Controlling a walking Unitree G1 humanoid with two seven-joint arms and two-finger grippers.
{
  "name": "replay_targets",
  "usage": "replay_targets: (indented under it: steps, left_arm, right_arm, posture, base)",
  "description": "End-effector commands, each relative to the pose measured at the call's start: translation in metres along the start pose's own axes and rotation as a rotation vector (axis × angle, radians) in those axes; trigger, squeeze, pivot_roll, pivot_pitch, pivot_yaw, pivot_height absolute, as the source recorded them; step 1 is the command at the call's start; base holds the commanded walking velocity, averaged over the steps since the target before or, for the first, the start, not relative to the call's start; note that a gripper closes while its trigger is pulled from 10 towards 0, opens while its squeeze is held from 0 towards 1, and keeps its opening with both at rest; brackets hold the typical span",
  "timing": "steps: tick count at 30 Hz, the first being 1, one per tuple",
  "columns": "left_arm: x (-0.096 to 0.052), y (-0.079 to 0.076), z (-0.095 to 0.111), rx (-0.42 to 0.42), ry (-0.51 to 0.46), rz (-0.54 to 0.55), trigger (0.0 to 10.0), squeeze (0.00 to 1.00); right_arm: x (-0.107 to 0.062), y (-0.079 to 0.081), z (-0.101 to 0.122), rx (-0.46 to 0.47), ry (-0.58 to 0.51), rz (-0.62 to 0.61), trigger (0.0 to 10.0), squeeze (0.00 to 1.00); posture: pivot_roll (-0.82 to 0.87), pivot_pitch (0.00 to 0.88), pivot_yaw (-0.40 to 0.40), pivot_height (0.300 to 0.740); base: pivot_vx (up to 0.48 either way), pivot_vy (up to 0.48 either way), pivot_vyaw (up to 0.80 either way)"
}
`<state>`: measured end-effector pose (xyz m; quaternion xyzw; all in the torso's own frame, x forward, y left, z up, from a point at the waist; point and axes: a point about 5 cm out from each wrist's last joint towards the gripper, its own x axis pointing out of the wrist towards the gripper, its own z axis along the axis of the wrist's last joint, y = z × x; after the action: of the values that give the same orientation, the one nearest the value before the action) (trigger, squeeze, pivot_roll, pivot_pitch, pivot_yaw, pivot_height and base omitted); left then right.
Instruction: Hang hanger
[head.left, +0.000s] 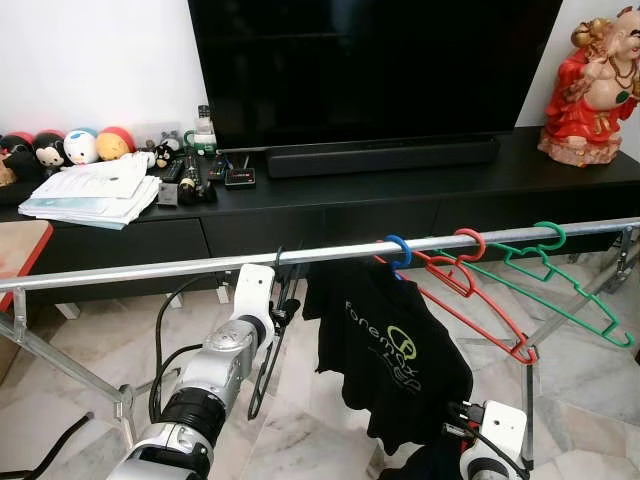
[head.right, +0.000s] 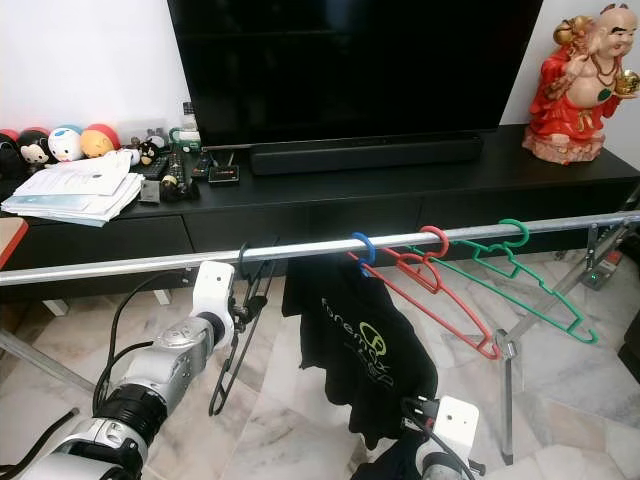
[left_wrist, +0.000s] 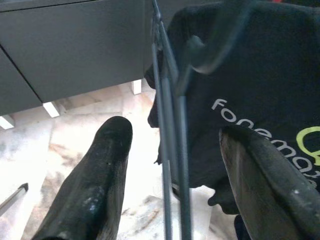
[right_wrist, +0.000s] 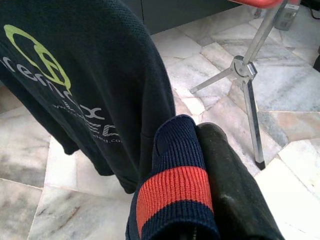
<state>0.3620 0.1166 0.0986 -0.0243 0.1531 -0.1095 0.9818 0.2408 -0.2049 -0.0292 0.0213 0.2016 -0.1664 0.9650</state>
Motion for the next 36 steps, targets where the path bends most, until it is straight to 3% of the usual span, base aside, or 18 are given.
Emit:
replay_targets:
  steps: [1,11,12,13,14,15,17,18,19,20,21,36]
  left_arm:
    - [0.002,-0.002,0.000,-0.005,0.004,-0.015,0.0,0.00]
    - [0.001,-0.006,-0.006,0.017,0.045,-0.074,0.4,0.00]
    - [0.001,-0.005,-0.007,0.023,0.054,-0.079,3.1,0.00]
    - [0.001,-0.005,-0.007,0.023,0.054,-0.079,3.1,0.00]
    - [0.001,-0.005,-0.007,0.026,0.054,-0.078,8.7,0.00]
    - [0.001,-0.004,-0.008,0.029,0.057,-0.078,10.0,0.00]
    - [0.000,-0.003,-0.008,0.037,0.061,-0.079,10.0,0.00]
    - [0.000,-0.003,-0.008,0.044,0.064,-0.082,8.2,0.00]
    - [0.000,-0.003,-0.008,0.046,0.065,-0.084,8.2,0.00]
    - [0.000,-0.003,-0.008,0.048,0.065,-0.084,2.0,0.00]
    - [0.000,-0.002,-0.008,0.055,0.067,-0.084,0.0,0.00]
    - [-0.001,0.003,-0.013,0.106,0.126,-0.050,0.0,0.00]
  right_arm:
    - [-0.001,0.000,-0.001,-0.008,-0.004,0.010,10.0,0.00]
    - [-0.002,0.003,-0.002,-0.007,-0.002,0.021,10.0,0.00]
    - [-0.002,0.003,-0.002,-0.007,-0.003,0.020,10.0,0.00]
    - [-0.002,0.003,-0.002,-0.007,-0.003,0.020,10.0,0.00]
    - [-0.002,0.002,-0.002,-0.007,-0.003,0.020,10.0,0.00]
    - [-0.002,0.002,-0.001,-0.007,-0.003,0.018,10.0,0.00]
    - [-0.001,0.001,-0.001,-0.006,-0.004,0.015,10.0,0.00]
    - [-0.001,0.001,-0.001,-0.005,-0.004,0.013,10.0,0.00]
    - [-0.001,0.000,-0.001,-0.005,-0.004,0.012,10.0,0.00]
    - [-0.001,0.000,-0.001,-0.005,-0.004,0.011,10.0,0.00]
    - [-0.001,0.000,-0.001,-0.006,-0.003,0.011,10.0,0.00]
    - [0.000,0.002,0.000,-0.003,-0.001,0.013,10.0,0.00]
  posture:
    - [0.03,0.019,0.024,0.740]
    - [0.03,0.023,0.022,0.740]
    - [0.03,0.025,0.022,0.740]
    - [0.03,0.025,0.022,0.740]
    - [0.03,0.030,0.021,0.740]
    - [0.03,0.030,0.021,0.740]
    - [0.03,0.034,0.021,0.740]
    - [0.03,0.036,0.021,0.740]
    - [0.03,0.040,0.020,0.740]
    - [0.03,0.040,0.020,0.740]
    - [0.03,0.040,0.020,0.740]
    - [0.04,0.053,0.020,0.740]
  base:
    - [0.000,0.000,0.00]
    - [0.000,0.000,0.00]
    - [0.000,0.000,0.00]
    - [0.000,0.000,0.00]
    - [0.000,0.000,0.00]
    - [0.000,0.000,0.00]
    - [0.000,0.000,0.00]
    - [0.000,0.000,0.00]
    - [0.000,0.000,0.00]
    - [0.000,0.000,0.00]
    - [0.000,0.000,0.00]
    - [0.000,0.000,0.00]
